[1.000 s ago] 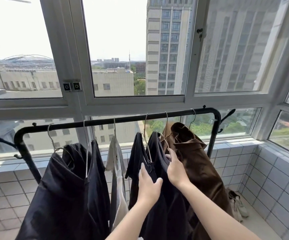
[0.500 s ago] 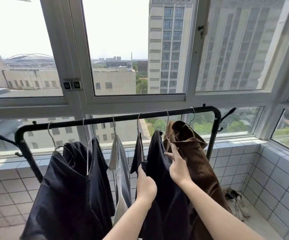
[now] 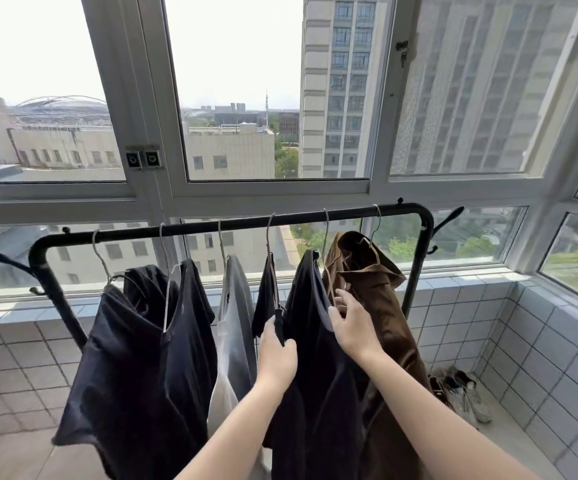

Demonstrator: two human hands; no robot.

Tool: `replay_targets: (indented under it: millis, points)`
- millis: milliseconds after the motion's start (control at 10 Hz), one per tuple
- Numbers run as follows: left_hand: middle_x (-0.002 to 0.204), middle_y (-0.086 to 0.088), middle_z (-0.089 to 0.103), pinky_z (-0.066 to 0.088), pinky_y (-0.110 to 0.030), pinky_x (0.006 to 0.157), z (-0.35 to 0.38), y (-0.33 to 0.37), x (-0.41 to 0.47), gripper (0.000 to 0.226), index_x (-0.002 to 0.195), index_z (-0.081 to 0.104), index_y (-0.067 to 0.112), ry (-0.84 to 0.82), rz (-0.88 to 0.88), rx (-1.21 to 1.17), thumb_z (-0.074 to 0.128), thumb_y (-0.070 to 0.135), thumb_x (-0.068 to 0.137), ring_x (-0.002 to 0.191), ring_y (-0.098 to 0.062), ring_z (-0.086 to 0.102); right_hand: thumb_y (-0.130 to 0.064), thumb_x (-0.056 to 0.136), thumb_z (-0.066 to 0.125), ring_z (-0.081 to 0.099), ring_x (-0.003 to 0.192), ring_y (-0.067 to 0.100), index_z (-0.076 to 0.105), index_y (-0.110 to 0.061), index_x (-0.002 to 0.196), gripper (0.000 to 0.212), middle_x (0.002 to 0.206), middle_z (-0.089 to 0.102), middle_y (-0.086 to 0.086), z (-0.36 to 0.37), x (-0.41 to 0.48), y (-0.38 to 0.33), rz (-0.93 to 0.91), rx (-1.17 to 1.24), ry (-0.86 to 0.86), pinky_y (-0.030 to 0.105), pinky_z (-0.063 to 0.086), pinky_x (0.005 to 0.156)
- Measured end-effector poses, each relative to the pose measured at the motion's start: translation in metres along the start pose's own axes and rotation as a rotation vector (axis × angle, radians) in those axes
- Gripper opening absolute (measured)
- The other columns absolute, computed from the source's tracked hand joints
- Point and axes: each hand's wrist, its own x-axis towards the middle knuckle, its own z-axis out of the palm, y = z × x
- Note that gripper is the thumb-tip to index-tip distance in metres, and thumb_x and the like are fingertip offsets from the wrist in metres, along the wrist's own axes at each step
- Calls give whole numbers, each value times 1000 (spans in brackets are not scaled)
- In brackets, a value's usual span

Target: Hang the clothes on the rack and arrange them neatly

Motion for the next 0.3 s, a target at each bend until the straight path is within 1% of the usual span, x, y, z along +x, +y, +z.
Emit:
replay_targets:
  millis: [100,200,300]
  points:
    - [147,0,41,31,-42,115,-3,-7,-8,62,146,29,21,-9,26,11,52,14,89,139,-18,33,-16,94,49,51,124,19,42,-8,139,47,133,55,8,0,-10,3,-13,1,-7,25,39,103]
    - [129,4,56,40,-32,105,-11,-20,-24,52,138,43,20,53,51,-2,59,22,89,122,-13,51,-12,93,51,59,111,14,53,-9,130,37,115,63,1,-3,-26,13,-57,34,25,11,41,91]
    - [104,7,67,45,-25,91,-24,-39,-44,27,118,57,24,81,77,-9,57,23,91,102,-8,61,-13,93,52,63,98,6,62,-12,118,26,105,69,-2,-10,-54,25,-60,90,106,8,46,87]
